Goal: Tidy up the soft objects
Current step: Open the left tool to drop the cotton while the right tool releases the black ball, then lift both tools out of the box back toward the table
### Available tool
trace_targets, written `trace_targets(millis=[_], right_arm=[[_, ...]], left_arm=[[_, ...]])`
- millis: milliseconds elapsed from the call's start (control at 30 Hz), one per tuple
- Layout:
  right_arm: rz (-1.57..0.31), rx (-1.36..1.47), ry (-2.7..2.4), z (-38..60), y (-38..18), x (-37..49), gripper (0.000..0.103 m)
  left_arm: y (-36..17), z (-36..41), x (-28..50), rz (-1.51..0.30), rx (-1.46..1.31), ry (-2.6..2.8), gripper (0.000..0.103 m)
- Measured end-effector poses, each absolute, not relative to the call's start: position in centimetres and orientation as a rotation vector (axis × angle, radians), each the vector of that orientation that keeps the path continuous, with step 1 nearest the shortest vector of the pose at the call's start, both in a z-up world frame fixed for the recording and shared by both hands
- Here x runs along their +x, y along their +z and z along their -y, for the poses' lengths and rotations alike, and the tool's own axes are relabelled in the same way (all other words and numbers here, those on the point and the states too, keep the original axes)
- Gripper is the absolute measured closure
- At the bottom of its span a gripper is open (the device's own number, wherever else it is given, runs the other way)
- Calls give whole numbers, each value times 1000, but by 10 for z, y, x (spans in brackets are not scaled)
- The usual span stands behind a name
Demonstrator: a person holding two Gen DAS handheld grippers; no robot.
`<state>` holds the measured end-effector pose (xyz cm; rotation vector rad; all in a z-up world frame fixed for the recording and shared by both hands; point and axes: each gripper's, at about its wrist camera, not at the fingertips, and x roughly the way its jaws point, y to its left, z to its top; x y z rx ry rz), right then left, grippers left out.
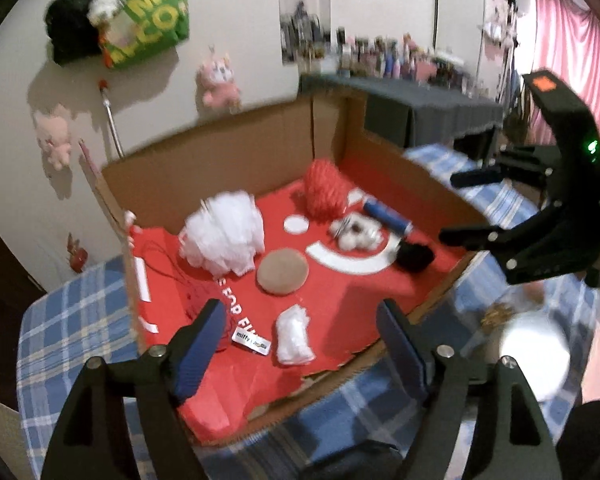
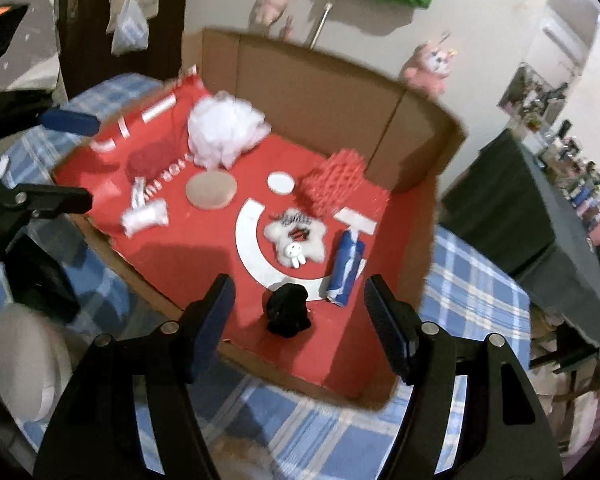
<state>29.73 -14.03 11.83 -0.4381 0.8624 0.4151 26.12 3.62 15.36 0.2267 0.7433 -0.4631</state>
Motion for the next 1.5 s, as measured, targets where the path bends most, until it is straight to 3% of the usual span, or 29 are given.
trace_targets(millis=[267,500,667,1067,1500], right_arm=[[-703,-317,391,155,175,232,24],[-531,-264,382,156,210,153,10],[-401,-229,339,159,218,96,7],[-318,-129,229,166,171,26,5],[-369,-60,140,173,102,20,5]], left_arm=[[203,-39,180,-526,139,-418,0],[214,-40,116,-400,46,-345,0],[207,-40,77,-317,-8,-284,0],[153,-29,28,-263,-24,-159,0],[92,-25,29,-369,-41,-110,0]])
